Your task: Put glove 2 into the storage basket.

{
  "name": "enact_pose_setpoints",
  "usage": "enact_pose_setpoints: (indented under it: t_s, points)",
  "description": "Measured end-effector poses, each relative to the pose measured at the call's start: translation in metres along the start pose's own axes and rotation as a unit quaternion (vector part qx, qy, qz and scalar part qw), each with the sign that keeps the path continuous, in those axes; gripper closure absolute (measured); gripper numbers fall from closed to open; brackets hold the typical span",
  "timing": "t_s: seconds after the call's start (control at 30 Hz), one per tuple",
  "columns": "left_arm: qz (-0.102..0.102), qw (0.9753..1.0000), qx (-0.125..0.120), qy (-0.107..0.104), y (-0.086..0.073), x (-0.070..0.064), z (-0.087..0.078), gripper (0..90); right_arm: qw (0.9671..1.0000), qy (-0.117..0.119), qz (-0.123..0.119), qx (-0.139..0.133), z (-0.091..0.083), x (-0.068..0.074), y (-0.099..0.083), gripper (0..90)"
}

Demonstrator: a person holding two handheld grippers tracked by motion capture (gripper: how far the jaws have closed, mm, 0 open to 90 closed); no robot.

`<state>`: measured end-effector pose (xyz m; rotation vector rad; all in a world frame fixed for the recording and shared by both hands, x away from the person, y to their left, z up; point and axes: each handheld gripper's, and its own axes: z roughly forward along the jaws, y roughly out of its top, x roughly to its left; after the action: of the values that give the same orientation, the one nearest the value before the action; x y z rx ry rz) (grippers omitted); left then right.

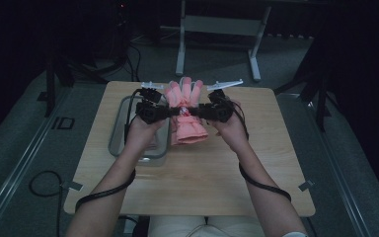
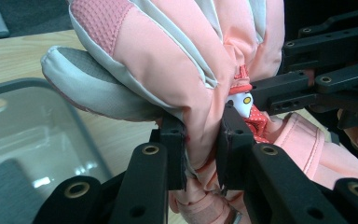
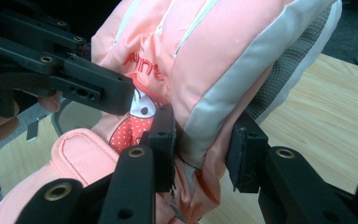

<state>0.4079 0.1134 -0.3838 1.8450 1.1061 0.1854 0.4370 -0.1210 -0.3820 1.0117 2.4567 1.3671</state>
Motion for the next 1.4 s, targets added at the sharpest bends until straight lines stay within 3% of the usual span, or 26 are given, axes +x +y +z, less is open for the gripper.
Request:
enact_pose_setpoints:
  t_s: [0.2,0.33,0.67,0.87,0.93,0.97,1.1,1.23,1.4]
  points:
    - [-0.006,0.9998,-0.007,0.017,-0.003,0.013,-0.019,75.0,0.9998,0.016,-0.010,0.005,0.019,0.014,0.015,66.3]
    - [-0.025,0.9991,-0.012,0.034,-0.011,0.028,-0.038,75.0,0.9993,0.027,-0.023,0.012,0.034,0.025,0.026,66.3]
    - [-0.051,0.9969,-0.021,0.057,-0.027,0.051,-0.064,75.0,0.9974,0.047,-0.043,0.034,0.070,0.052,0.044,66.4]
    - [-0.071,0.9956,-0.023,0.057,-0.039,0.069,-0.061,75.0,0.9966,0.047,-0.046,0.050,0.088,0.055,0.045,66.3]
    - [-0.071,0.9956,-0.023,0.057,-0.039,0.069,-0.061,75.0,0.9963,0.045,-0.048,0.055,0.092,0.054,0.044,66.3]
    - [-0.089,0.9943,-0.018,0.055,-0.047,0.079,-0.054,75.0,0.9956,0.044,-0.048,0.068,0.101,0.053,0.043,66.3]
    - [-0.112,0.9921,-0.015,0.053,-0.059,0.092,-0.044,75.0,0.9935,0.044,-0.050,0.093,0.119,0.049,0.040,66.3]
    - [-0.116,0.9912,-0.007,0.064,-0.072,0.100,-0.033,74.9,0.9913,0.041,-0.050,0.114,0.136,0.046,0.033,66.3]
    - [-0.139,0.9879,0.009,0.069,-0.088,0.112,-0.023,74.7,0.9886,0.037,-0.047,0.138,0.156,0.045,0.021,66.3]
